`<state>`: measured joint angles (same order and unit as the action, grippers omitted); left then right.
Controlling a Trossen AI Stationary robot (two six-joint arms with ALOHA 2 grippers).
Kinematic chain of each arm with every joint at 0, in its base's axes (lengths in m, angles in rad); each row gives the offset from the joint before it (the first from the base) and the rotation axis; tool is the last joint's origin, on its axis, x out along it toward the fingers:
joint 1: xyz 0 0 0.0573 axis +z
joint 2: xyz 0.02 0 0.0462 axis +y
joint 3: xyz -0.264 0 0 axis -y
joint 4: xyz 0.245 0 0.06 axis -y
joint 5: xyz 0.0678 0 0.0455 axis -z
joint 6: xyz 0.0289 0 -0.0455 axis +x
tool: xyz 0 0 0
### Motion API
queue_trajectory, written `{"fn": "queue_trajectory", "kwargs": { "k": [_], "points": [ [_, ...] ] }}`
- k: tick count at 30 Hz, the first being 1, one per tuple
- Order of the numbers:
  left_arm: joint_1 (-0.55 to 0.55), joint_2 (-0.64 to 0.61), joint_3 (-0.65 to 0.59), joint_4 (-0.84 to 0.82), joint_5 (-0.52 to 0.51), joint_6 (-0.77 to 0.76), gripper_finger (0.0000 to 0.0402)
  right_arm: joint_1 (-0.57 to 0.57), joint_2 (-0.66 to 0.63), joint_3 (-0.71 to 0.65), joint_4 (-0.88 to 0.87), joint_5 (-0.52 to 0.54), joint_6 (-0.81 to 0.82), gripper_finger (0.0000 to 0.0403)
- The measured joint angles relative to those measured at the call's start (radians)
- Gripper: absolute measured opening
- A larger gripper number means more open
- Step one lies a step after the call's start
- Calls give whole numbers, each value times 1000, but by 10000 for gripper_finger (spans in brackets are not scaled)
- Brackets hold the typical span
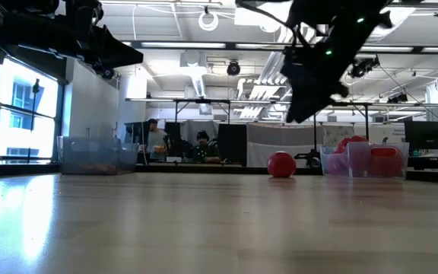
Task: Sort produce into baskets
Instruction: Put the tomato into the bottom black bin
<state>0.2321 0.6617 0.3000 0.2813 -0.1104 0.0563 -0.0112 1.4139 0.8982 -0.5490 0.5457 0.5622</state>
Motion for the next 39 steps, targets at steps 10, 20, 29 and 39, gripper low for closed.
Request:
{"fn": "queue_trajectory", "kwargs": {
  "k": [10,20,29,39],
  "points": [
    [0,0,0,0,0,0,66,-408,0,0,148,-218,3,315],
    [0,0,0,0,0,6,66,-474,82,26,231,-259,-6,330],
    [0,1,0,0,0,4,66,-481,296,181,119,-185,-46,331],
    [0,1,0,-1,1,0,66,-480,419,235,105,-169,-81,331]
  ]
}}
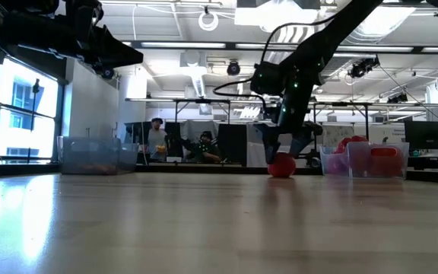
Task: Sort produce into baskets
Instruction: Put the tomato into the bottom black bin
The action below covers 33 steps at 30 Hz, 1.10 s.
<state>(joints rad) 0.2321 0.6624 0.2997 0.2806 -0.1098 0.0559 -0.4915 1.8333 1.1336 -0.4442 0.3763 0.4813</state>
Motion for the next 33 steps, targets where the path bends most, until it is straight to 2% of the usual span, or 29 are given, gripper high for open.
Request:
{"fn": "queue_trajectory", "kwargs": {
  "k": [6,15,21,27,33],
  "points": [
    [0,0,0,-1,0,-3,66,0,1,-1,0,8,-9,318],
    [0,0,0,-35,1,-11,66,-14,-8,-1,-7,-69,-16,250],
    [0,0,0,-35,0,-2,66,20,-48,32,-169,-126,-11,241],
    [0,0,0,-35,0,-2,66,148,-152,61,-347,-176,27,240],
    [0,0,0,-31,0,0,66,412,-285,63,-533,-195,197,239]
  ]
}}
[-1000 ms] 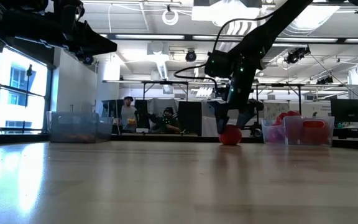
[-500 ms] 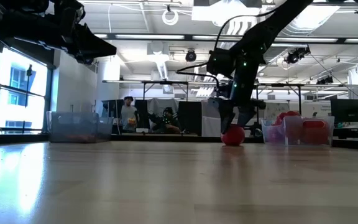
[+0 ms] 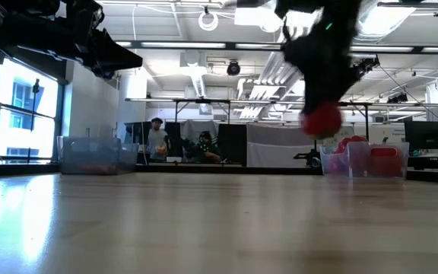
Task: Sort produce into baskets
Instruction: Put the tomato into the bottom black bin
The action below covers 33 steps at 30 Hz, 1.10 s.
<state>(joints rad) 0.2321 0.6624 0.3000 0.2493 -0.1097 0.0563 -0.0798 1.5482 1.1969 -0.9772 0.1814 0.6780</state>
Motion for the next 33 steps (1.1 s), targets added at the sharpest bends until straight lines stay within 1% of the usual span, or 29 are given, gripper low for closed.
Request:
{"fn": "queue_trajectory", "kwargs": {
  "k": [2,6,13,16,19,22,25,29,33],
  "points": [
    [0,0,0,0,0,0,66,116,-39,0,-66,0,106,239],
    [0,0,0,1,0,0,66,372,-94,0,-161,-1,395,239],
    [0,0,0,2,-1,0,66,806,-108,0,-186,-47,942,239],
    [0,0,0,2,-1,0,66,957,-108,0,-188,-51,1183,239],
    [0,0,0,2,-1,0,66,1074,-108,0,-206,-59,1370,239],
    [0,0,0,2,-1,-1,66,1152,-97,0,-224,-77,1469,239],
    [0,0,0,2,-1,-2,66,1194,-74,0,-237,-116,1516,239],
    [0,0,0,2,-1,-3,66,1206,-35,0,-210,-127,1516,239],
    [0,0,0,2,-2,-3,66,1195,3,0,-161,-126,1460,238]
  ]
}}
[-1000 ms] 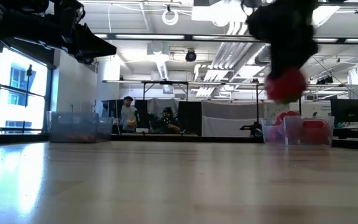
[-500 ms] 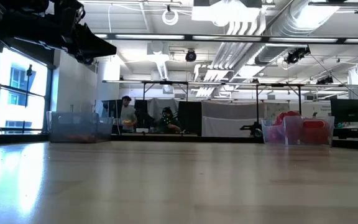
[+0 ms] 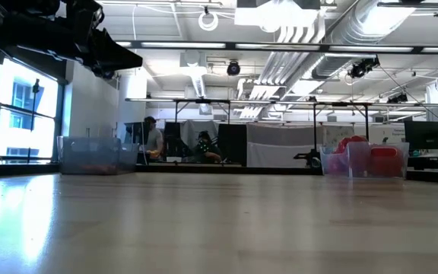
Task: Sort produce into baskets
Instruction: Put the tomato into the bottom black bin
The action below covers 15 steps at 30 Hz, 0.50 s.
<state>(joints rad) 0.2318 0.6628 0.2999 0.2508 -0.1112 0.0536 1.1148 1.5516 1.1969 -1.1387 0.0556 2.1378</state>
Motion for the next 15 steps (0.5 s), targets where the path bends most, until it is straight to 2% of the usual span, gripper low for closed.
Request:
{"fn": "queue_trajectory", "kwargs": {
  "k": [8,15],
  "points": [
    [0,0,0,0,0,0,66,-50,70,0,55,2,-153,240],
    [0,0,0,-1,0,0,66,-80,112,0,114,-21,-285,256]
  ]
}}
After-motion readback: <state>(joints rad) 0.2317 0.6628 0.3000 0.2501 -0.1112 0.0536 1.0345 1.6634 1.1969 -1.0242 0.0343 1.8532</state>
